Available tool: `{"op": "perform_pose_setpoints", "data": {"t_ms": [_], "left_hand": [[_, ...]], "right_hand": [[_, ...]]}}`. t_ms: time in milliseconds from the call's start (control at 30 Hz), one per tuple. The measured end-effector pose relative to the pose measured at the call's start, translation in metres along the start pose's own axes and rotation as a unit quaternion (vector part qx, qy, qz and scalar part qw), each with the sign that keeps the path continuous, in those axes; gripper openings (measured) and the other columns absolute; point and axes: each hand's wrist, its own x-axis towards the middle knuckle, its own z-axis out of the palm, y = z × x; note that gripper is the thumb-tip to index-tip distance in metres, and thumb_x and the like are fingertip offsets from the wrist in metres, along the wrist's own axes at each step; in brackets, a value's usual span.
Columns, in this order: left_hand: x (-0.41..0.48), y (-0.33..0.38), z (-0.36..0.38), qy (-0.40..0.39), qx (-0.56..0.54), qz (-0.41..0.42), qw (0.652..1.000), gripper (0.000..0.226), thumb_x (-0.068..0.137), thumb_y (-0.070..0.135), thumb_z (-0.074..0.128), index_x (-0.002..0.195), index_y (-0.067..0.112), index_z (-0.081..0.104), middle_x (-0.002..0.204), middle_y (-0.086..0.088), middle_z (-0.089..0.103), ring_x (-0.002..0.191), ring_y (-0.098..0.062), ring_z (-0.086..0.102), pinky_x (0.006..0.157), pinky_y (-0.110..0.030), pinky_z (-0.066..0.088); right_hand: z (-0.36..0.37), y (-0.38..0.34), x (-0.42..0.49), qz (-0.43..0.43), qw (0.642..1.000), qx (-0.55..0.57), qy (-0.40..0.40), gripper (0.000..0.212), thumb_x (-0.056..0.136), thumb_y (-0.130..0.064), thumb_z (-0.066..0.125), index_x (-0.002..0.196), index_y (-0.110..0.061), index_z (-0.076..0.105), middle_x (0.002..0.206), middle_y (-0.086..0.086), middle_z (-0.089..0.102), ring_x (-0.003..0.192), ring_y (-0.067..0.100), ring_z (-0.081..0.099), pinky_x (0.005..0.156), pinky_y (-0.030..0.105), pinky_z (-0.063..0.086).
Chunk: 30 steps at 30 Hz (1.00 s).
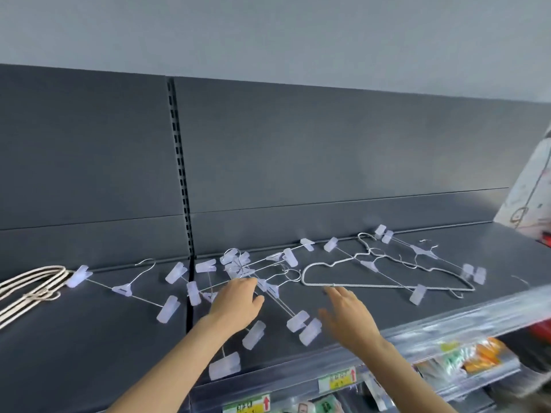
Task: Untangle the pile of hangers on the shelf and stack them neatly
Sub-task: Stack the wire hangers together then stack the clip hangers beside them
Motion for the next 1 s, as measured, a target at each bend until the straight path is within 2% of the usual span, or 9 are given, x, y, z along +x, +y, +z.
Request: {"op": "perform_pose_setpoints", "data": {"t_ms": [233,433,567,700,767,933,1000], "left_hand": [[0.061,0.044,0.025,-0.023,-0.005,0.066,0.998,0.032,0.092,0.026,0.045,0.118,0.011,0.053,0.122,-0.006,0.059,0.116,-0.025,0.051,0.090,-0.037,0.045],[0.096,0.069,0.049,-0.074,-0.013,0.091,0.993,0.035,0.091,0.027,0.047,0.119,0.007,0.053,0.109,-0.010,0.062,0.106,-0.027,0.054,0.084,-0.035,0.044],[0.113,0.086,0.064,-0.124,-0.009,0.095,0.988,0.049,0.090,0.035,0.050,0.131,0.010,0.043,0.131,-0.007,0.051,0.125,-0.023,0.044,0.099,-0.034,0.041],[0.131,0.095,0.079,-0.167,0.015,0.080,0.983,0.062,0.081,0.047,0.056,0.130,0.013,0.040,0.136,-0.002,0.044,0.128,-0.021,0.037,0.100,-0.035,0.039],[0.140,0.102,0.086,-0.186,0.028,0.072,0.979,0.072,0.076,0.048,0.059,0.134,0.011,0.035,0.141,-0.002,0.038,0.132,-0.022,0.032,0.102,-0.035,0.037],[0.161,0.120,0.105,-0.238,0.097,0.036,0.966,0.110,0.070,0.063,0.062,0.147,0.011,0.004,0.156,-0.009,0.005,0.145,-0.023,0.004,0.116,-0.039,0.015],[0.167,0.124,0.115,-0.228,0.111,0.027,0.967,0.115,0.065,0.066,0.064,0.147,0.013,0.004,0.156,-0.008,0.007,0.144,-0.024,0.005,0.116,-0.039,0.015]], "right_hand": [[-0.013,0.053,0.022,0.069,0.997,-0.021,0.017,0.051,0.093,-0.029,0.045,0.141,-0.018,0.031,0.143,0.000,0.039,0.130,0.021,0.039,0.099,0.028,0.035],[-0.015,0.092,0.035,0.125,0.992,-0.012,0.029,0.050,0.093,-0.029,0.045,0.141,-0.018,0.032,0.143,-0.001,0.039,0.132,0.020,0.036,0.101,0.028,0.034],[-0.017,0.124,0.047,0.159,0.987,-0.013,0.030,0.049,0.092,-0.026,0.047,0.139,-0.017,0.035,0.140,0.001,0.042,0.129,0.021,0.040,0.098,0.030,0.037],[-0.015,0.154,0.063,0.174,0.984,-0.020,0.023,0.039,0.092,-0.022,0.042,0.129,-0.013,0.046,0.132,0.004,0.048,0.123,0.025,0.043,0.090,0.033,0.042],[-0.013,0.170,0.072,0.168,0.985,-0.041,0.008,0.034,0.093,-0.023,0.039,0.124,-0.011,0.048,0.130,0.005,0.050,0.121,0.026,0.044,0.090,0.034,0.040],[-0.008,0.207,0.091,0.144,0.985,-0.094,-0.027,0.021,0.094,-0.028,0.038,0.104,-0.013,0.050,0.122,0.005,0.053,0.115,0.027,0.049,0.095,0.032,0.036],[-0.005,0.215,0.094,0.135,0.983,-0.115,-0.039,0.020,0.093,-0.031,0.041,0.099,-0.015,0.052,0.115,0.005,0.055,0.110,0.027,0.052,0.094,0.032,0.037]]}}
